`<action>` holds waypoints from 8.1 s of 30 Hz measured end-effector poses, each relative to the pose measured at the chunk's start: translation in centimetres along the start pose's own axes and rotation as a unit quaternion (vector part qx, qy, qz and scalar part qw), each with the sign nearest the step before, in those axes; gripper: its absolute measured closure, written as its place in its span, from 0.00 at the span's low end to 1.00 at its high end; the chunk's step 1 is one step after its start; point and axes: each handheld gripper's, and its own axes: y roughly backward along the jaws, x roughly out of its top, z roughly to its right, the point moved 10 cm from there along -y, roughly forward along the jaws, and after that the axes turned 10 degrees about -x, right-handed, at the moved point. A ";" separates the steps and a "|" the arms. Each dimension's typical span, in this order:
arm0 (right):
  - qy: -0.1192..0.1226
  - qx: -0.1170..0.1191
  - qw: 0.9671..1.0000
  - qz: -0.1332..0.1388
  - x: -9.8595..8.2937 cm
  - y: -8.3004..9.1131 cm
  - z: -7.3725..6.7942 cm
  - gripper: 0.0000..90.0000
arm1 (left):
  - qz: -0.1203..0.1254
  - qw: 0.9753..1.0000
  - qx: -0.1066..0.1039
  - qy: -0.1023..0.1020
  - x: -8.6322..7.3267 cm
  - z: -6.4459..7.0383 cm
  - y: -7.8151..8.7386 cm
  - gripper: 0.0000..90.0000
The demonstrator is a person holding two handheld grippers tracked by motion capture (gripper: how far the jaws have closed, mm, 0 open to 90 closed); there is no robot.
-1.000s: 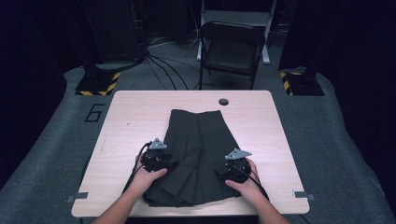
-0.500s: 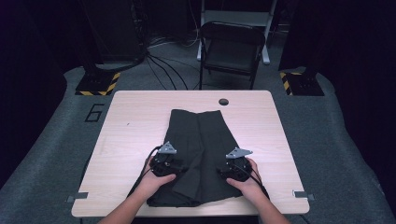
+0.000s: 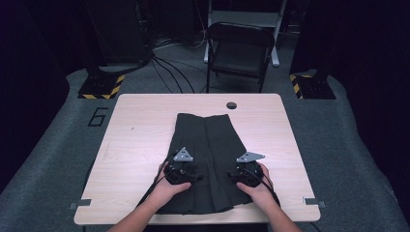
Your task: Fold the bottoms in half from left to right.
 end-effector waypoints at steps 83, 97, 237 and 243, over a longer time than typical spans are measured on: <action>-0.076 -0.049 0.996 -0.027 -1.6 -0.4 5.4 0.74 | 0.079 0.971 0.168 0.149 -1.0 -14.3 1.0 0.69; -0.041 0.038 0.997 -0.051 -0.9 0.8 -0.4 0.94 | 0.028 0.977 0.179 0.114 -2.2 -14.1 4.5 0.90; -0.064 0.013 0.997 -0.034 4.3 -0.2 -0.7 0.57 | 0.026 0.989 0.117 0.086 -4.0 -9.1 5.3 0.50; -0.050 0.013 0.997 -0.049 1.6 0.9 -1.4 0.56 | 0.035 0.988 0.120 0.094 -3.7 -9.5 4.9 0.48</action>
